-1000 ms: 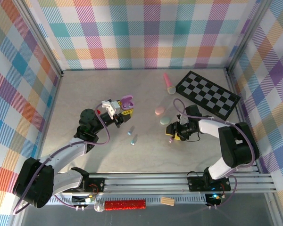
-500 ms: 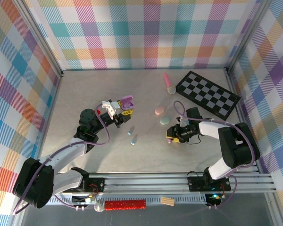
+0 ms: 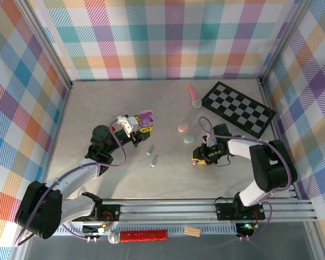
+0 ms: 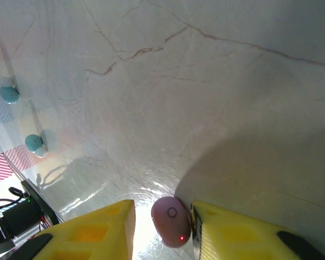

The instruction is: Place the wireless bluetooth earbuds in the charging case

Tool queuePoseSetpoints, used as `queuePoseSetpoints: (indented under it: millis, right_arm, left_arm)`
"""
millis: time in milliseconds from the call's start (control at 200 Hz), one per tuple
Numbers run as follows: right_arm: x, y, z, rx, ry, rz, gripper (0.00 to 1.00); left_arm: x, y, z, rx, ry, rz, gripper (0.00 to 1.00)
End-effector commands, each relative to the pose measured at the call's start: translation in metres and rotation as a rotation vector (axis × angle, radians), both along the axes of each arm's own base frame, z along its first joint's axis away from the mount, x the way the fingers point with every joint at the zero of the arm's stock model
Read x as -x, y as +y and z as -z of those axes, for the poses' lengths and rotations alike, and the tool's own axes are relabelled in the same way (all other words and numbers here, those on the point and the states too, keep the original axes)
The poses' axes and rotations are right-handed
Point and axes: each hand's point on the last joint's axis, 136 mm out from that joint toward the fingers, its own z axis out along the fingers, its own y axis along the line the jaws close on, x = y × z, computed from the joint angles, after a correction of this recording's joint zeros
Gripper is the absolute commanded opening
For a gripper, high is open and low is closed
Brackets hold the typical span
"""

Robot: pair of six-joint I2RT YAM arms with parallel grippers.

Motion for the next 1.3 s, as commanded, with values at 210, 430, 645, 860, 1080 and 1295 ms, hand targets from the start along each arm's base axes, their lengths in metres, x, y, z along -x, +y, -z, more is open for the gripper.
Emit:
queuePoseSetpoints:
  millis: [210,430,645,860,1080,1295]
  right_arm:
    - [0.014,0.000,0.014,0.055,0.062,-0.028,0.25]
    - [0.008,0.000,0.003,0.062,0.016,-0.015,0.22]
    - [0.002,-0.004,-0.014,0.084,-0.041,0.008,0.19]
    - [-0.009,-0.010,-0.045,0.114,-0.129,0.030,0.20]
    - [-0.024,-0.010,-0.096,0.110,-0.248,0.042,0.20]
    - [-0.032,-0.004,-0.151,0.078,-0.359,0.030,0.20]
  left_arm:
    - [0.003,-0.004,-0.011,0.010,-0.045,0.025,0.41]
    - [0.002,-0.007,-0.009,0.003,-0.041,0.026,0.41]
    - [0.002,-0.017,-0.005,-0.027,-0.040,0.037,0.41]
    - [0.003,-0.033,0.004,-0.044,-0.027,0.070,0.41]
    - [0.005,-0.054,0.021,-0.079,0.004,0.111,0.41]
    - [0.011,-0.077,0.040,-0.122,0.067,0.208,0.41]
